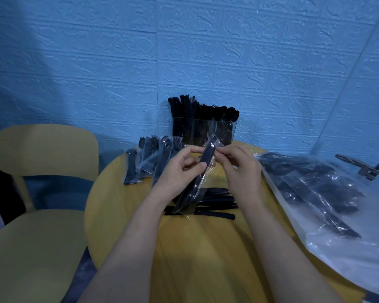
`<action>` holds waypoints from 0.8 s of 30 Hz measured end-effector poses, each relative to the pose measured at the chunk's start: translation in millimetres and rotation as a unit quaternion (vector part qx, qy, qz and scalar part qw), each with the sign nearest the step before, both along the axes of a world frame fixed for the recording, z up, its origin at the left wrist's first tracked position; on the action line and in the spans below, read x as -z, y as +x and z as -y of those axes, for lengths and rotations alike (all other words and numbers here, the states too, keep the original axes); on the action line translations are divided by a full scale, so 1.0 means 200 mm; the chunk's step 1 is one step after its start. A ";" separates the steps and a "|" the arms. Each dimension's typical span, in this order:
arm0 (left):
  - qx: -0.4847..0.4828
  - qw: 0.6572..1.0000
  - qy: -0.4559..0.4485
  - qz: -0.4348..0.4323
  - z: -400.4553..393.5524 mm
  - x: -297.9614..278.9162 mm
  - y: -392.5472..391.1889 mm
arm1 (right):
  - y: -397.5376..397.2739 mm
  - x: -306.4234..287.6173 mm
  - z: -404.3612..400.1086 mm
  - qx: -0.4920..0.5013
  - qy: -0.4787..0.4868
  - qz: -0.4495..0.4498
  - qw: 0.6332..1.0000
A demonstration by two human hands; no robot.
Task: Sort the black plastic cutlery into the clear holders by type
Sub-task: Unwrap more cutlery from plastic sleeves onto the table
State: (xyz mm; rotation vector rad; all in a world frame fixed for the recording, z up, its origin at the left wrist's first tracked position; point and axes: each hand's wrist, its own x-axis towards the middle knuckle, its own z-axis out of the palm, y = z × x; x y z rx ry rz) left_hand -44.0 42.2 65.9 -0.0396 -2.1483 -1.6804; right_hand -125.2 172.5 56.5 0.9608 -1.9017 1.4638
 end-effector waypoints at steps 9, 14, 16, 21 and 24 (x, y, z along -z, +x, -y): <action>-0.018 0.998 -0.017 -0.061 -0.01 0.02 -0.02 | 0.06 -0.03 0.00 -0.028 0.000 0.078 0.997; -0.022 0.993 -0.071 -0.090 -0.02 0.02 -0.02 | 0.07 -0.05 -0.01 -0.090 -0.043 0.130 0.987; -0.021 0.995 -0.034 -0.088 -0.01 0.01 -0.02 | 0.07 -0.07 -0.01 -0.122 -0.075 0.151 0.978; -0.030 0.999 0.016 -0.042 0.03 0.02 -0.03 | 0.05 -0.06 -0.02 -0.103 -0.084 0.154 0.979; -0.012 0.998 0.053 -0.030 0.03 0.02 -0.03 | 0.00 -0.01 -0.03 -0.031 -0.035 0.035 0.998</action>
